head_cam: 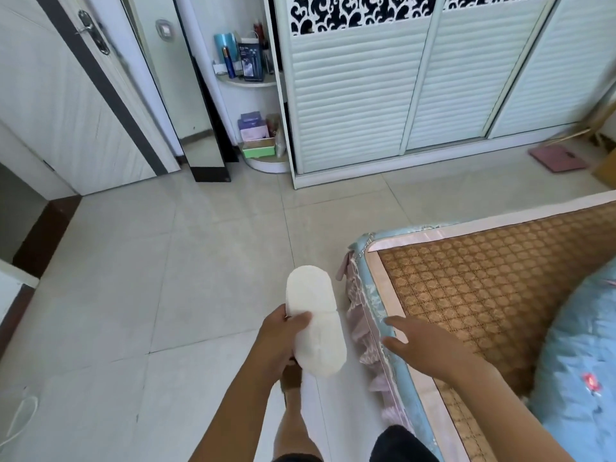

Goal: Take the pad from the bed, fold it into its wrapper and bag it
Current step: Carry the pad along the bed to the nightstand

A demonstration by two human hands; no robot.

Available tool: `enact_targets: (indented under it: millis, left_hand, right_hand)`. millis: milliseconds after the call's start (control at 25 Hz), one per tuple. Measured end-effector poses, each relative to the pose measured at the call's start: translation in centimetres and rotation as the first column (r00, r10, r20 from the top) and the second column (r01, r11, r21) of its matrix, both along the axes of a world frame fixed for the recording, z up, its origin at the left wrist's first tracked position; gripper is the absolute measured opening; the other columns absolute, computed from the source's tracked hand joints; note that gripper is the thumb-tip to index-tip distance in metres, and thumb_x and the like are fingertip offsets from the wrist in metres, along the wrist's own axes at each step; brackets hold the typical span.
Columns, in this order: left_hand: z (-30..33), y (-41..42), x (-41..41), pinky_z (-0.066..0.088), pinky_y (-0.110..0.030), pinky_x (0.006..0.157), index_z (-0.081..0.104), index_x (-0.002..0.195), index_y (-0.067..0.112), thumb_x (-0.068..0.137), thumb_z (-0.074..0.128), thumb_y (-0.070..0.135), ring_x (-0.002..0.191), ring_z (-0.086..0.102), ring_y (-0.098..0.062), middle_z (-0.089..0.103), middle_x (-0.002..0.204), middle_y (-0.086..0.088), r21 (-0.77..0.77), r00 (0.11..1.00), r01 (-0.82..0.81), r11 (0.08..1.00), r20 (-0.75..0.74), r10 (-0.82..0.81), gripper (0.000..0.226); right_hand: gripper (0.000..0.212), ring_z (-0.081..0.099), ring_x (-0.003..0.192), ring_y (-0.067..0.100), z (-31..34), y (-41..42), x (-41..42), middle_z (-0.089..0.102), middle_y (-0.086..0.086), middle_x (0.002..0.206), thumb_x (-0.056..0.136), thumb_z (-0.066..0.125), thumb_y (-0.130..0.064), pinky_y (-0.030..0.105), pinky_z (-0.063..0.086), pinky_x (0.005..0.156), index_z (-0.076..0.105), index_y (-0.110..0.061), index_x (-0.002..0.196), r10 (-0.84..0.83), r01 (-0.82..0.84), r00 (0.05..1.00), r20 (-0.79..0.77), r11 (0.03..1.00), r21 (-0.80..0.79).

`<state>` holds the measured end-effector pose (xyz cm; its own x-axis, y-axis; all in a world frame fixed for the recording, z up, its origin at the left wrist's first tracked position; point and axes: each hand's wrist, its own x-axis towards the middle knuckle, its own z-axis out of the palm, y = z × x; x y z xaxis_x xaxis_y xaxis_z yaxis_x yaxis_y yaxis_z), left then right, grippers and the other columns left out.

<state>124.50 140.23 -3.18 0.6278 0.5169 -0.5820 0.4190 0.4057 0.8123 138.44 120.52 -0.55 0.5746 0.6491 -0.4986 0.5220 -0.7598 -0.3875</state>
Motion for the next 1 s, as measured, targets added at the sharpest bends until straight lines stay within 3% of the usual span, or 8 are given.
enact_targets:
  millis: [160, 320, 440, 600, 840, 1000]
  left_hand:
    - [-0.2, 10.0, 7.2, 0.055, -0.047, 0.088, 0.061, 0.119, 0.014, 0.088, 0.058, 0.012, 0.108, 0.064, -0.032, 0.069, 0.115, -0.008, -0.017, 0.997, 0.074, 0.997, 0.028, -0.073, 0.032]
    - [0.5, 19.0, 14.9, 0.056, -0.044, 0.085, 0.061, 0.118, 0.016, 0.088, 0.058, 0.012, 0.106, 0.065, -0.029, 0.070, 0.113, -0.007, -0.001, 0.984, 0.177, 0.984, 0.024, -0.177, 0.031]
    - [0.7, 24.3, 21.8, 0.053, -0.051, 0.093, 0.059, 0.123, 0.015, 0.089, 0.057, 0.012, 0.110, 0.062, -0.033, 0.067, 0.118, -0.010, 0.006, 0.967, 0.253, 0.967, 0.008, -0.253, 0.034]
    - [0.5, 28.8, 31.1, 0.049, -0.057, 0.097, 0.059, 0.124, 0.013, 0.090, 0.054, 0.010, 0.112, 0.061, -0.034, 0.066, 0.121, -0.011, -0.016, 0.932, 0.362, 0.932, 0.007, -0.361, 0.034]
    - [-0.3, 33.5, 49.9, 0.053, -0.047, 0.091, 0.061, 0.120, 0.013, 0.089, 0.054, 0.009, 0.107, 0.064, -0.029, 0.069, 0.115, -0.008, 0.052, 0.853, 0.522, 0.851, -0.027, -0.522, 0.032]
    - [1.0, 34.4, 62.0, 0.052, -0.053, 0.094, 0.061, 0.120, 0.014, 0.088, 0.056, 0.011, 0.107, 0.065, -0.031, 0.069, 0.116, -0.009, 0.054, 0.755, 0.655, 0.753, -0.059, -0.653, 0.032]
  right_hand:
    - [0.040, 0.050, 0.121, 0.018, -0.2, 9.7, 6.2, 0.053, -0.001, 0.135, 0.095, 0.043, -0.040, 0.036, 0.042, 0.100, 0.042, -0.029, 0.133, -0.058, 0.058, 0.998, 0.003, 0.997, 0.041]
    - [0.041, 0.050, 0.121, 0.016, 0.7, 17.5, 12.3, 0.052, -0.003, 0.136, 0.095, 0.042, -0.042, 0.031, 0.040, 0.097, 0.040, -0.031, 0.134, -0.150, 0.150, 0.989, -0.004, 0.987, 0.055]
    - [0.037, 0.050, 0.121, 0.015, 0.9, 21.6, 17.1, 0.053, -0.004, 0.136, 0.095, 0.041, -0.042, 0.031, 0.040, 0.098, 0.043, -0.034, 0.132, -0.223, 0.223, 0.975, -0.006, 0.972, 0.073]
    - [0.042, 0.048, 0.124, 0.014, -0.2, 24.5, 24.1, 0.048, -0.005, 0.141, 0.093, 0.041, -0.046, 0.034, 0.038, 0.102, 0.039, -0.037, 0.134, -0.355, 0.355, 0.935, -0.013, 0.935, 0.028]
    - [0.048, 0.044, 0.129, 0.018, -2.6, 28.3, 39.9, 0.045, 0.001, 0.144, 0.094, 0.042, -0.045, 0.034, 0.036, 0.106, 0.035, -0.028, 0.139, -0.525, 0.526, 0.850, -0.044, 0.850, 0.037]
    - [0.049, 0.043, 0.130, 0.020, -1.9, 29.7, 49.9, 0.043, 0.002, 0.145, 0.094, 0.042, -0.044, 0.034, 0.034, 0.107, 0.034, -0.026, 0.139, -0.619, 0.621, 0.784, -0.049, 0.783, 0.041]
